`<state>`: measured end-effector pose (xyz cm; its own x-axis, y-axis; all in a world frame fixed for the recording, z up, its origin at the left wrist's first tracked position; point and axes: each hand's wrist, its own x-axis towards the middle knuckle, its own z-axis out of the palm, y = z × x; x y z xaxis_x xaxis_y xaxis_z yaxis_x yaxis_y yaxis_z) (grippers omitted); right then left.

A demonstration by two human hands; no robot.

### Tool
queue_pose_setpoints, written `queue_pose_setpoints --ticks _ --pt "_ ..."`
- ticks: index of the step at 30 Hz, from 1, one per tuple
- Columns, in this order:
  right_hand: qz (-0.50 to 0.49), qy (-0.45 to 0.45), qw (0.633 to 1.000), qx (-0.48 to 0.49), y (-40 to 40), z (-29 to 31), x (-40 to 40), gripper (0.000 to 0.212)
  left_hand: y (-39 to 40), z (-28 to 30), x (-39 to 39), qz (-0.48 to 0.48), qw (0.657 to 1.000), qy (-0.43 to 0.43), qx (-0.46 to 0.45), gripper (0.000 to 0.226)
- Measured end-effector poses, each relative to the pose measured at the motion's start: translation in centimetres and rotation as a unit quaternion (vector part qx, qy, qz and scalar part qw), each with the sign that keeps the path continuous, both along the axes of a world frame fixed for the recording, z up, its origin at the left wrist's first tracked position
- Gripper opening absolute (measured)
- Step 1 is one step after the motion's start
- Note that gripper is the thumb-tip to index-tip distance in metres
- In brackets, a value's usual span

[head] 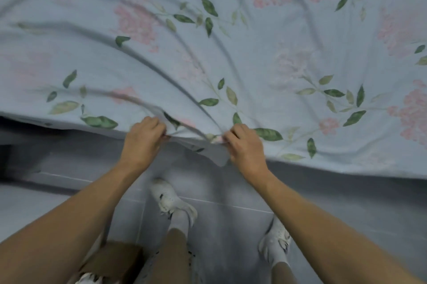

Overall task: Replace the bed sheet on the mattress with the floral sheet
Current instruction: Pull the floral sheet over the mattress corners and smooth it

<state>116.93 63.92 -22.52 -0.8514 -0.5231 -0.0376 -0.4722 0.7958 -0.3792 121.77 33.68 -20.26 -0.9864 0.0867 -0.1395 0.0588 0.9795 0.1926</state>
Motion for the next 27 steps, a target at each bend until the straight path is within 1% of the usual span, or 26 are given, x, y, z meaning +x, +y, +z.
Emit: queue_pose_setpoints --ticks 3,5,7,9,10,11,13,15,16,17,18,19,21,22,24,27 --pt "-0.006 -0.009 1.000 0.012 -1.2 0.4 2.1 0.017 -2.0 -0.2 2.0 -0.033 0.998 -0.046 0.038 0.036" --pt "0.033 -0.028 0.998 0.034 -1.9 1.5 4.2 0.023 -2.9 0.0 4.2 -0.057 0.994 -0.085 0.034 0.046" --pt "0.053 -0.045 0.995 0.067 -3.1 2.5 5.3 0.026 -4.3 0.3 5.8 -0.062 0.992 -0.104 0.039 0.046" --pt "0.034 -0.054 0.994 0.085 -5.3 3.5 4.8 0.027 -6.5 1.0 6.1 -0.039 0.994 -0.089 0.048 0.039" --pt "0.019 -0.062 0.995 0.078 -6.9 3.9 4.3 0.026 -7.7 1.4 5.8 -0.019 0.996 -0.074 0.042 0.042" --pt "0.013 -0.072 0.995 0.067 -8.9 4.4 3.8 0.026 -9.0 2.0 5.3 0.003 0.998 -0.059 0.031 0.048" --pt "0.031 -0.082 0.995 0.051 -13.4 4.8 3.1 0.037 -11.7 2.7 4.0 0.048 0.998 -0.041 0.002 0.062" --pt "0.061 -0.082 0.994 0.048 -18.1 4.5 2.2 0.051 -14.9 2.5 2.5 0.099 0.993 -0.051 -0.026 0.076" --pt "0.075 -0.078 0.993 0.048 -20.2 4.0 1.6 0.053 -16.6 2.3 1.9 0.123 0.990 -0.060 -0.036 0.081" --pt "0.085 -0.072 0.993 0.048 -22.1 3.4 1.0 0.051 -18.2 1.9 1.3 0.132 0.988 -0.068 -0.043 0.083" --pt "0.091 -0.068 0.993 0.042 -23.7 2.8 0.5 0.044 -19.5 1.5 0.9 0.123 0.989 -0.072 -0.045 0.080" --pt "0.091 -0.065 0.993 0.030 -24.9 2.1 0.1 0.036 -20.4 1.2 0.8 0.098 0.992 -0.064 -0.045 0.070" --pt "0.088 -0.073 0.993 0.004 -26.0 1.2 0.0 0.027 -21.5 0.6 1.4 0.040 0.998 -0.019 -0.035 0.039" --pt "0.088 -0.084 0.993 -0.001 -26.2 1.1 0.3 0.025 -21.9 0.5 2.0 0.017 1.000 -0.001 -0.024 0.031" --pt "0.101 -0.103 0.990 0.006 -26.4 1.6 1.1 0.026 -22.9 1.1 3.8 0.010 1.000 0.004 -0.008 0.027" --pt "0.176 -0.153 0.972 0.033 -27.4 2.6 1.0 0.029 -25.4 2.6 6.4 0.045 0.998 -0.043 -0.016 0.038"
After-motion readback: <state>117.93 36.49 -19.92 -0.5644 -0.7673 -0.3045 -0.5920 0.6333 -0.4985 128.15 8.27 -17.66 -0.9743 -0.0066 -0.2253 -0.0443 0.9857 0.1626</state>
